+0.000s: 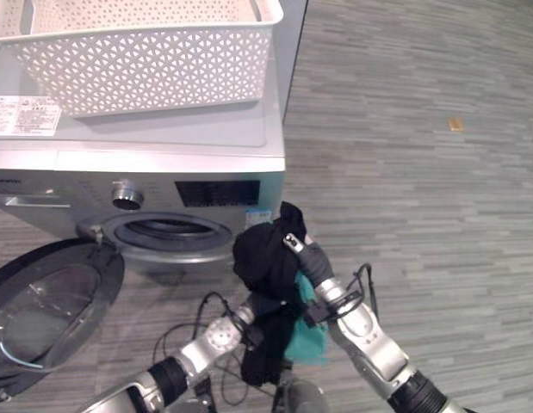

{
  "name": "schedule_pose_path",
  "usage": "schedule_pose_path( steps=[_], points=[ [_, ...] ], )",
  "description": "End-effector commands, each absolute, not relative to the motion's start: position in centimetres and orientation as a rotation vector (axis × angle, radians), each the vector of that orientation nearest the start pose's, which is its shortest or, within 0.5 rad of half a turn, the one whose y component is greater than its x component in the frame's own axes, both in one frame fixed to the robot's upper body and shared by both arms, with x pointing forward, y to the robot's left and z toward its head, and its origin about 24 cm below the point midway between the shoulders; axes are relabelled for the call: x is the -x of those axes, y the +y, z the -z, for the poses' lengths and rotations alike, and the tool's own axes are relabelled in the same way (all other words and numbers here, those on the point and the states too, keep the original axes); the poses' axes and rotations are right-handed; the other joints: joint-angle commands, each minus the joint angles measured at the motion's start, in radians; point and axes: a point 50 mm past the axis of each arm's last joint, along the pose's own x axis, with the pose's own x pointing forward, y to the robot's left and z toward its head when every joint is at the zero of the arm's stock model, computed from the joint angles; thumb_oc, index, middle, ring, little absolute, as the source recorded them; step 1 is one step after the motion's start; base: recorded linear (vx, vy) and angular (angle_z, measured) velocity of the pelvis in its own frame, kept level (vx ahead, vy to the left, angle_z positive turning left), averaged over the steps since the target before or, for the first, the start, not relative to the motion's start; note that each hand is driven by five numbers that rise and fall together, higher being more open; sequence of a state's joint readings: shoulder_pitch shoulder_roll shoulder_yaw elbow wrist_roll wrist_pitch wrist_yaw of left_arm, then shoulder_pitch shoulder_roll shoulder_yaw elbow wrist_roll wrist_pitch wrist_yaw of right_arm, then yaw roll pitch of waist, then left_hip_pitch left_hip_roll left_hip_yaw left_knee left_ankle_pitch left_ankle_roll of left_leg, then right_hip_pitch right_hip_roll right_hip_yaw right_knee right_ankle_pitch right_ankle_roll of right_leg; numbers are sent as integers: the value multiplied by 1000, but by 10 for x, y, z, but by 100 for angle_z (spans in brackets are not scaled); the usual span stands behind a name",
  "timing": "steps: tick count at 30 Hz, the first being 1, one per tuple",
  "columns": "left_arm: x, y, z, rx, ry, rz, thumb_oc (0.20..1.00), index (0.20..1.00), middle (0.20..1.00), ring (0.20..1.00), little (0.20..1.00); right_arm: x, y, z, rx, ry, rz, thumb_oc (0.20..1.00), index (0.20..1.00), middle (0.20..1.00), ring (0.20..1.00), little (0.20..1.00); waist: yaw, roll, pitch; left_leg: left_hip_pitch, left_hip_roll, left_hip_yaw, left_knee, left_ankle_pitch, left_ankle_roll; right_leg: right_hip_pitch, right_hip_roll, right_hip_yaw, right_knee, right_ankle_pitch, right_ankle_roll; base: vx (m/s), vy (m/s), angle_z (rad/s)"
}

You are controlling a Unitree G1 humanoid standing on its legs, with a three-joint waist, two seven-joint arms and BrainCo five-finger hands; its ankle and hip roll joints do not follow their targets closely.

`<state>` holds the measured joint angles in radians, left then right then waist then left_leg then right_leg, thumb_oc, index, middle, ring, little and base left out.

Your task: Grab the laundry basket,head to the washer,open it,put in the laundry and shut it.

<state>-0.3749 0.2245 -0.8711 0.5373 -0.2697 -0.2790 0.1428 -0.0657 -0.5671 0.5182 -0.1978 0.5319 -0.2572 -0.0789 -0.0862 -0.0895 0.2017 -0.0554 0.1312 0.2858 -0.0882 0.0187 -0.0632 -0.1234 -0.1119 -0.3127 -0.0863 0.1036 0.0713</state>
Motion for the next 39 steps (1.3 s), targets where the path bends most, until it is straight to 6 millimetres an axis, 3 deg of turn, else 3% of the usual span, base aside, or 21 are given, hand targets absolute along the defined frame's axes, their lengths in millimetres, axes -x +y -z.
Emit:
schedule_pose_path(
  steps=[1, 2, 4, 5, 7, 8, 10, 11, 12, 15, 16, 17, 18, 19, 20, 22, 23, 26, 28, 31, 39],
  points=[
    [-257, 6, -21, -146, -91, 744, 200, 200, 200, 200, 200, -228, -133, -101, 64, -311, -472, 200, 200, 200, 200, 200, 16, -38, 18, 33, 30, -19, 1, -31, -29, 47, -55, 10, 71, -77, 79, -14, 35, 20],
    [-256, 6, -21, -146, -90, 744, 200, 200, 200, 200, 200, -227, -133, -101, 64, -310, -472, 200, 200, 200, 200, 200, 16, -38, 17, 34, 30, -19, 1, -31, -29, 47, -55, 10, 71, -77, 79, -28, 46, 12],
    [-261, 26, -12, -176, -69, 627, 200, 200, 200, 200, 200, -227, -139, -102, 139, -328, -444, 200, 200, 200, 200, 200, 20, -38, 24, 31, 29, -25, 1, -28, -29, 45, -56, 7, 72, -78, 80, -28, 12, 6],
    [-259, 22, -5, -183, -40, 593, 200, 200, 200, 200, 200, -224, -144, -94, 150, -298, -418, 200, 200, 200, 200, 200, 22, -39, 27, 29, 30, -27, 1, -27, -29, 45, -56, 4, 73, -80, 80, -23, 6, 5],
    [-252, 16, -1, -173, -34, 610, 200, 200, 200, 200, 200, -221, -148, -87, 154, -270, -383, 451, 451, 451, 451, 451, 21, -38, 28, 28, 29, -27, 1, -27, -28, 46, -57, 3, 73, -80, 80, -11, 3, 8],
    [-253, 18, 5, -166, -5, 584, 200, 200, 200, 200, 200, -219, -145, -83, 175, -268, -396, 1000, 1000, 1000, 1000, 1000, 21, -40, 28, 29, 28, -28, 1, -26, -29, 47, -55, 3, 74, -81, 79, -10, 8, 12],
    [-261, 46, 19, -177, 60, 431, 200, 200, 200, 200, 200, -216, -149, -86, 199, -273, -415, 1000, 1000, 1000, 1000, 1000, 15, -47, 23, 31, 28, -24, 1, -26, -30, 45, -54, 10, 75, -80, 78, -4, 8, 3],
    [-261, 46, 19, -177, 60, 431, 200, 200, 200, 200, 200, -216, -149, -86, 199, -273, -415, 1000, 1000, 1000, 1000, 1000, 15, -47, 22, 31, 28, -24, 1, -26, -30, 45, -54, 10, 75, -80, 78, 6, 23, -3],
    [-264, 65, 22, -171, 72, 363, 200, 200, 200, 200, 200, -210, -158, -80, 208, -229, -429, 1000, 1000, 1000, 1000, 1000, 10, -51, 18, 35, 29, -18, 1, -28, -31, 45, -54, 14, 76, -81, 80, 7, 20, -4],
    [-267, 83, 25, -169, 84, 288, 200, 200, 200, 200, 200, -203, -170, -71, 207, -175, -414, 1000, 1000, 1000, 1000, 1000, 2, -53, 13, 41, 28, -13, 1, -29, -33, 46, -53, 18, 77, -81, 81, 8, 21, -4],
    [-268, 99, 26, -172, 84, 218, 200, 200, 200, 200, 200, -195, -183, -56, 213, -92, -387, 1000, 1000, 1000, 1000, 1000, -6, -57, 11, 46, 28, -9, 1, -30, -35, 46, -52, 21, 79, -82, 82, 0, 0, 0],
    [-267, 99, 26, -172, 84, 218, 200, 200, 200, 200, 200, -195, -183, -56, 212, -92, -387, 1000, 1000, 1000, 1000, 1000, -6, -57, 11, 46, 28, -9, 1, -30, -35, 46, -52, 22, 79, -82, 82, 0, 0, 0],
    [-268, 112, 26, -176, 80, 160, 200, 200, 200, 200, 200, -187, -194, -42, 223, -18, -365, 1000, 1000, 1000, 1000, 1000, -15, -61, 13, 48, 29, -4, 1, -28, -37, 44, -51, 25, 82, -81, 83, 0, 0, 0],
    [-268, 112, 26, -176, 80, 160, 200, 200, 200, 200, 200, -187, -194, -42, 223, -18, -365, 1000, 1000, 1000, 1000, 1000, -15, -61, 13, 48, 29, -4, 1, -28, -37, 44, -51, 25, 82, -81, 83, -37, 16, -1],
    [-270, 122, 23, -160, 64, 108, 200, 200, 200, 200, 200, -178, -206, -23, 212, 82, -329, 1000, 1000, 1000, 1000, 1000, -23, -67, 18, 47, 30, 0, 1, -25, -39, 40, -50, 29, 83, -79, 85, -40, 5, -5],
    [-271, 127, 21, -157, 54, 87, 200, 200, 200, 200, 200, -173, -212, -15, 210, 123, -314, 1000, 1000, 1000, 1000, 1000, -25, -70, 21, 45, 31, 1, 1, -23, -41, 37, -49, 30, 83, -77, 86, -42, 1, -11],
    [-273, 136, 16, -152, 30, 54, 200, 200, 200, 200, 200, -162, -224, 4, 231, 220, -280, 1000, 1000, 1000, 1000, 1000, -27, -75, 26, 39, 33, 2, 1, -20, -43, 29, -48, 33, 83, -74, 87, -39, -5, -14],
    [-272, 141, 13, -152, 10, 42, 200, 200, 200, 200, 200, -152, -233, 20, 260, 303, -252, 1000, 1000, 1000, 1000, 1000, -27, -79, 30, 34, 34, 0, 2, -17, -44, 25, -48, 32, 82, -72, 87, -20, -7, -6],
    [-275, 144, 8, -150, -11, 33, 200, 200, 200, 200, 200, -140, -245, 46, 271, 430, -181, 1000, 1000, 1000, 1000, 1000, -26, -83, 40, 27, 34, -3, 4, -13, -44, 20, -46, 34, 83, -69, 87, -20, -6, 0],
    [-278, 146, 5, -145, -21, 17, 200, 200, 200, 200, 200, -130, -252, 65, 337, 526, -144, 1000, 1000, 1000, 1000, 1000, -23, -87, 51, 17, 35, -7, 7, -10, -44, 13, -45, 33, 82, -67, 86, -23, -10, 0],
    [-292, 148, 1, -130, -23, -81, 200, 200, 200, 200, 200, -126, -245, 81, 371, 580, -126, 1000, 1000, 1000, 1000, 1000, -21, -101, 78, -24, 40, -11, 11, 6, -46, -20, -42, 29, 86, -58, 84, -48, -23, 0]
  ],
)
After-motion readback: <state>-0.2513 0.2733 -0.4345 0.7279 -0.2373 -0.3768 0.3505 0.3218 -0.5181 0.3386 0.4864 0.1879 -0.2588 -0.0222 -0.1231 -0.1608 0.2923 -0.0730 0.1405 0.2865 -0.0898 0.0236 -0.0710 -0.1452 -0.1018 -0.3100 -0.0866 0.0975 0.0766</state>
